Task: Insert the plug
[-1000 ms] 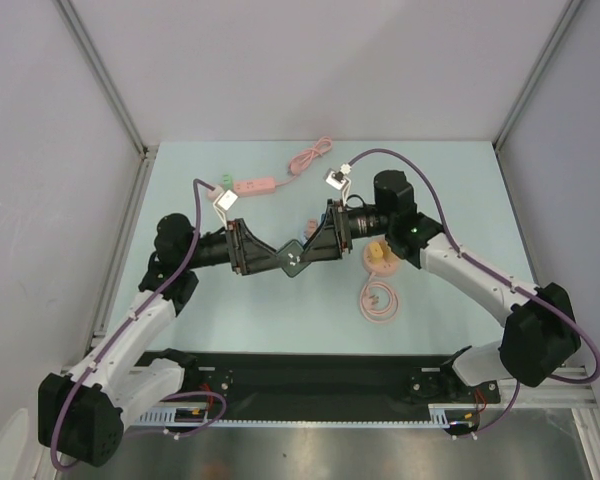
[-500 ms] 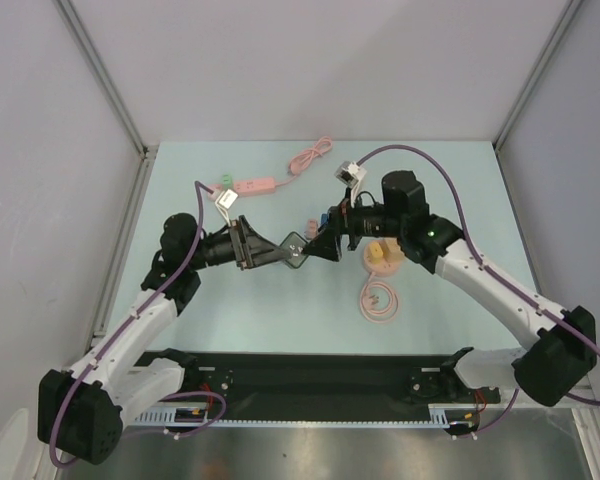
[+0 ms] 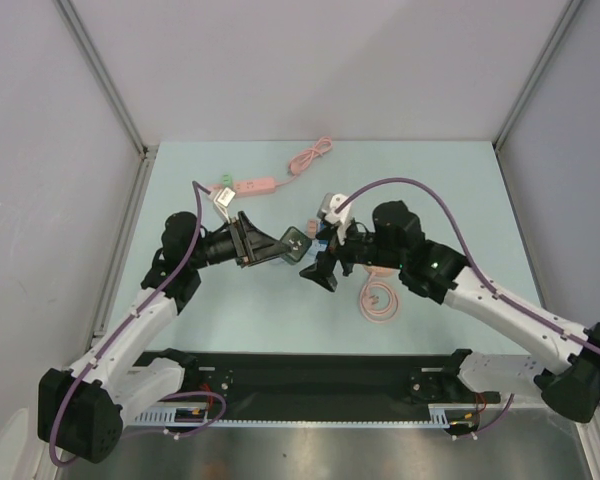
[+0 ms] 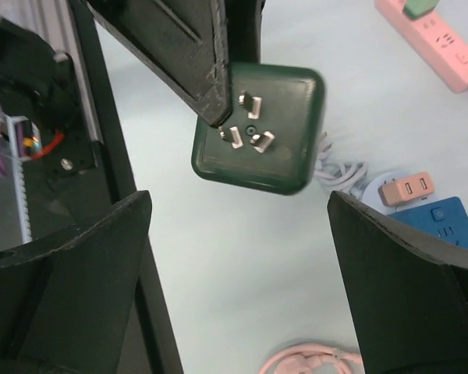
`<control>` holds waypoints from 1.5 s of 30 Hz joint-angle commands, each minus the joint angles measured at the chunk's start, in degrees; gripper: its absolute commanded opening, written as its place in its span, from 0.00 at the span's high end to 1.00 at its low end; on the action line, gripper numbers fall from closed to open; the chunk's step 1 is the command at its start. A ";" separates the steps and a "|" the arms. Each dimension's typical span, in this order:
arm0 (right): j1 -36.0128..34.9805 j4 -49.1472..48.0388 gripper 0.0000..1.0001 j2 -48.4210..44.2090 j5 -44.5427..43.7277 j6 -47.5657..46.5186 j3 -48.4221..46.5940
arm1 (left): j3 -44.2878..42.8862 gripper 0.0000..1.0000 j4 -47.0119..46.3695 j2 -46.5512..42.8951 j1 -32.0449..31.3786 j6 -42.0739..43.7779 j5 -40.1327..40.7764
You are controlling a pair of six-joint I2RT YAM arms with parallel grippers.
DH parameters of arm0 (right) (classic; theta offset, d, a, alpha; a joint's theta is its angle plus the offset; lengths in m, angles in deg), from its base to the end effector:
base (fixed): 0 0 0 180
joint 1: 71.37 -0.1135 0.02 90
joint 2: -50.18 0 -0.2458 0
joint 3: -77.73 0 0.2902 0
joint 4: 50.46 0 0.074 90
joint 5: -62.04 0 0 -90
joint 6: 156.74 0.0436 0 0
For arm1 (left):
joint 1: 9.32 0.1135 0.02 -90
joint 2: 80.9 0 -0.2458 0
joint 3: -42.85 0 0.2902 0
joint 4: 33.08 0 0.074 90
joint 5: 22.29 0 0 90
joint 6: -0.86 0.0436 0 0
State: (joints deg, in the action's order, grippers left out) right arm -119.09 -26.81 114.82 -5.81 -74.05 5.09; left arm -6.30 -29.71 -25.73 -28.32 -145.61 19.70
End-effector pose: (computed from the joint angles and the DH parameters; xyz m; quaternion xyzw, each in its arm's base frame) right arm 0.1979 0.2421 0.3451 -0.4642 0.6399 0.3485 0.5036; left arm 0.2447 -0.1185 0.2680 0.0254 0.7443 -0.6070 0.2774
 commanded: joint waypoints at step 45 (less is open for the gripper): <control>7.12 -47.45 1.00 2.60 20.90 30.77 6.74 | -11.23 0.15 -6.26 -3.68 1.07 10.96 -8.67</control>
State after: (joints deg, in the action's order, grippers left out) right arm -112.47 -56.42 120.18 4.66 -54.19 11.38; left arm -17.12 -26.10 -28.87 -27.54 -134.72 16.31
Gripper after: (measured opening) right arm 0.642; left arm 0.852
